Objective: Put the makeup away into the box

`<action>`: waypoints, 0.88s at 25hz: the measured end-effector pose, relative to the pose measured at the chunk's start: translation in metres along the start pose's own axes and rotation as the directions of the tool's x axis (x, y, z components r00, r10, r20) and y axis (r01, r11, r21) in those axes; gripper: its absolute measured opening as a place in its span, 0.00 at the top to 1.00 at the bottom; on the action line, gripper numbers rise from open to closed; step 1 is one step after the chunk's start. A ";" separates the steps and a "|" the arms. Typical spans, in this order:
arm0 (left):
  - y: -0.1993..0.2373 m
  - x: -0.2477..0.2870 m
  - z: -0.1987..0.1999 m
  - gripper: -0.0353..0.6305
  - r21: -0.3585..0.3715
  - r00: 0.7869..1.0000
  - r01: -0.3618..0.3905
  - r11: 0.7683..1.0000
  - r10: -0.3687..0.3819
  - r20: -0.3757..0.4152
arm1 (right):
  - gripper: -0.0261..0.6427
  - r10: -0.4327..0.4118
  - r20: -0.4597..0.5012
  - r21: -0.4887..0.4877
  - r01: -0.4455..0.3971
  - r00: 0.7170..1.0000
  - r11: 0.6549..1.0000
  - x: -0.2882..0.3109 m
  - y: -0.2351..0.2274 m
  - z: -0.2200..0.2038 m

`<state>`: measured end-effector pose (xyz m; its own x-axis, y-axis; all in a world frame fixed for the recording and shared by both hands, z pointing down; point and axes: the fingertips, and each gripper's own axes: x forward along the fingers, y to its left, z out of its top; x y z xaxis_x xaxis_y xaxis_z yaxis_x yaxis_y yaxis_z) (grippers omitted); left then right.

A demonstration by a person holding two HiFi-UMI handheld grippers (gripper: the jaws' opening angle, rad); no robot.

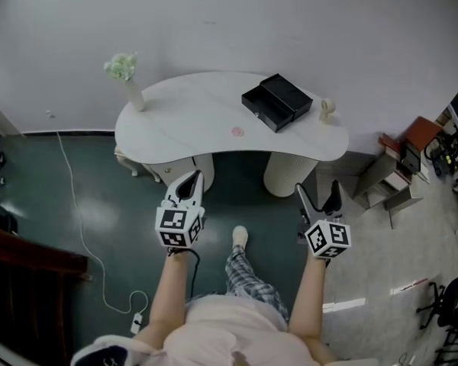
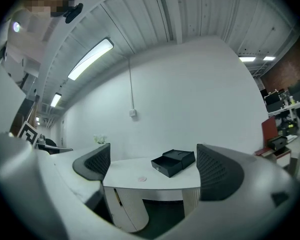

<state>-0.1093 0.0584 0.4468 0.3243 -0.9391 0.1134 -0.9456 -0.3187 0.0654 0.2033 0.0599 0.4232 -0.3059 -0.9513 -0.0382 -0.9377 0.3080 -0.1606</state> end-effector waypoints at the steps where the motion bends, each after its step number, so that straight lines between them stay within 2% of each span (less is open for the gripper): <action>1: 0.005 0.014 0.002 0.91 -0.002 1.000 -0.002 1.000 0.002 0.000 | 0.17 0.007 -0.002 -0.001 -0.007 1.000 1.000 0.017 -0.003 0.000; 6: 0.032 0.090 0.005 0.91 0.004 1.000 -0.007 1.000 0.007 -0.023 | 0.17 0.034 -0.022 0.007 -0.034 0.999 0.999 0.109 -0.021 -0.006; 13: 0.078 0.213 0.039 0.91 -0.004 0.999 -0.032 0.999 0.032 -0.021 | 0.17 0.063 -0.042 0.031 -0.062 0.997 0.998 0.250 -0.057 0.005; 17: 0.103 0.264 0.059 0.91 0.000 0.999 -0.050 0.999 0.050 0.000 | 0.17 0.090 -0.042 0.040 -0.089 0.995 0.995 0.315 -0.064 0.012; 22: 0.127 0.298 0.055 0.91 0.003 0.997 -0.075 0.997 0.075 -0.026 | 0.17 0.117 -0.075 0.020 -0.116 0.990 0.993 0.359 -0.062 0.006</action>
<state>-0.1346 -0.2690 0.4341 0.2529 -0.9568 0.1433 -0.9674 -0.2476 0.0539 0.1520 -0.3010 0.4138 -0.4251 -0.9050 0.0174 -0.8924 0.4158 -0.1751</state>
